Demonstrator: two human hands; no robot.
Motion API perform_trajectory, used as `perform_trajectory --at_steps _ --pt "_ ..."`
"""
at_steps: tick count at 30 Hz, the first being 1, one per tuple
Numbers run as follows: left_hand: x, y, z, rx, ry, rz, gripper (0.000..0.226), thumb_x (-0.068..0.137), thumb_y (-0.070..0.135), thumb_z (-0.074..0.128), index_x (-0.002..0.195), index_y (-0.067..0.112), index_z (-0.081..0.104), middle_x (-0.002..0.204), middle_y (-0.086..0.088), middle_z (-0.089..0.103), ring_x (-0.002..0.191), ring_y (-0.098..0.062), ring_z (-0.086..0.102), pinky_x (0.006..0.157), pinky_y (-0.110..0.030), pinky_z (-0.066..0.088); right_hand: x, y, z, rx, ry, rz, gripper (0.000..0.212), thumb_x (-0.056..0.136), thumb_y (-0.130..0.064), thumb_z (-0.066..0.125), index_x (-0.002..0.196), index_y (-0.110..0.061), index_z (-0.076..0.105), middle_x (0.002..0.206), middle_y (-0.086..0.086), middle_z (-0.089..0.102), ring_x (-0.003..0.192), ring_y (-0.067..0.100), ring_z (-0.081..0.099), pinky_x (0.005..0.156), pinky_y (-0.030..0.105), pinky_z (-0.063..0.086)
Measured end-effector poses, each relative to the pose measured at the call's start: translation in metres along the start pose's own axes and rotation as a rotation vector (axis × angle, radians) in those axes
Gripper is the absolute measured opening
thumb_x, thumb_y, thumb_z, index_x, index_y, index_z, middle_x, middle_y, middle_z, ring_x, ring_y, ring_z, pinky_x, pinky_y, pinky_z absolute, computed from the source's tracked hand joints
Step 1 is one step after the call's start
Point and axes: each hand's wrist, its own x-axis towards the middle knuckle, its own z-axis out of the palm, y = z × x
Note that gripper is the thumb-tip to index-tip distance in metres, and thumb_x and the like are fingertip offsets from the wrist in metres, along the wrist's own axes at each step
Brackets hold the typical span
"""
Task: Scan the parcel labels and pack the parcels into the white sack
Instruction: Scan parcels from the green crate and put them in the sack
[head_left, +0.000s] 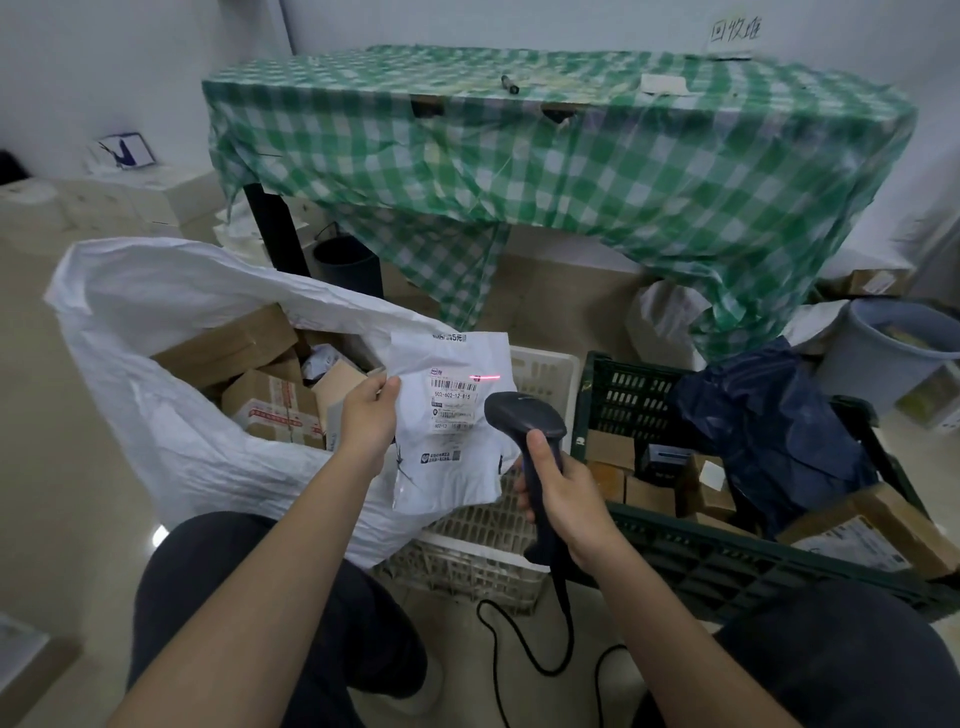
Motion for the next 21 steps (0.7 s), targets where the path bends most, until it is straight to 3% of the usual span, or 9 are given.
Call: perform_trajectory --at_steps 2,4,6,8,10,12,15,17,21 --pt "0.000 -0.001 -0.001 -0.014 0.001 -0.016 0.023 0.102 0.019 0.043 0.088 0.008 0.057 0.066 0.000 0.046 0.055 -0.010 0.037 0.038 -0.015 0.029 -0.001 0.002 0.002 -0.028 -0.021 -0.014 0.050 0.092 -0.053 0.048 0.084 -0.006 0.063 0.064 0.002 0.058 0.053 0.010 0.056 0.054 0.024 0.047" --pt "0.000 -0.001 -0.002 -0.018 0.003 -0.039 0.025 0.103 0.020 0.042 0.101 0.004 0.062 0.075 -0.006 0.056 0.058 -0.009 0.041 0.039 -0.013 0.030 -0.001 0.001 0.004 -0.029 -0.035 -0.009 0.055 0.087 -0.058 0.049 0.086 -0.005 0.064 0.064 0.002 0.059 0.056 0.013 0.057 0.056 0.027 0.047" --pt "0.000 0.001 -0.003 -0.016 0.015 -0.042 0.031 0.103 0.021 0.042 0.117 0.000 0.060 0.102 -0.024 0.064 0.058 -0.007 0.043 0.039 -0.011 0.031 -0.001 0.001 0.005 -0.021 -0.048 -0.001 0.059 0.081 -0.063 0.049 0.086 -0.006 0.064 0.064 0.001 0.060 0.057 0.015 0.057 0.057 0.029 0.046" --pt "-0.001 0.004 -0.004 -0.033 0.022 -0.040 0.033 0.103 0.019 0.042 0.120 -0.004 0.058 0.122 -0.033 0.056 0.057 -0.008 0.042 0.036 -0.009 0.031 -0.001 0.001 0.006 -0.025 -0.061 0.006 0.056 0.083 -0.062 0.049 0.085 -0.008 0.063 0.064 0.001 0.060 0.056 0.015 0.056 0.057 0.029 0.046" --pt "-0.001 0.005 -0.003 -0.037 0.024 -0.040 0.034 0.103 0.019 0.042 0.119 -0.007 0.057 0.121 -0.035 0.054 0.056 -0.008 0.041 0.035 -0.009 0.031 -0.001 0.002 0.006 -0.034 -0.065 0.006 0.056 0.082 -0.064 0.049 0.084 -0.009 0.062 0.064 0.001 0.060 0.056 0.014 0.056 0.058 0.029 0.046" --pt "-0.001 0.004 -0.004 -0.030 0.029 -0.045 0.035 0.102 0.018 0.043 0.120 -0.009 0.055 0.100 -0.032 0.060 0.056 -0.008 0.041 0.035 -0.009 0.031 -0.001 0.001 0.007 -0.033 -0.065 0.001 0.060 0.077 -0.067 0.049 0.084 -0.009 0.063 0.064 0.001 0.060 0.057 0.015 0.056 0.058 0.030 0.046" --pt "0.000 0.005 -0.005 -0.037 0.042 -0.045 0.031 0.102 0.018 0.044 0.111 -0.009 0.057 0.075 -0.005 0.051 0.055 -0.011 0.041 0.036 -0.013 0.033 0.001 0.000 0.008 -0.024 -0.072 -0.012 0.060 0.077 -0.066 0.049 0.085 -0.008 0.063 0.065 0.002 0.060 0.059 0.017 0.056 0.058 0.030 0.047" --pt "0.002 0.005 -0.008 -0.024 0.046 -0.040 0.027 0.101 0.019 0.045 0.093 -0.003 0.059 0.067 0.001 0.049 0.058 -0.015 0.042 0.045 -0.023 0.035 0.003 -0.001 0.009 -0.019 -0.072 -0.014 0.058 0.081 -0.064 0.049 0.086 -0.008 0.064 0.064 0.002 0.060 0.059 0.018 0.056 0.059 0.031 0.047" --pt "0.014 0.006 -0.019 -0.072 0.042 -0.062 0.020 0.100 0.024 0.048 0.089 0.018 0.063 0.094 -0.008 0.066 0.086 -0.023 0.061 0.076 -0.038 0.051 0.012 -0.006 0.015 0.032 -0.052 -0.025 0.054 0.089 -0.056 0.050 0.094 -0.005 0.066 0.070 0.006 0.062 0.060 0.017 0.057 0.058 0.029 0.049"
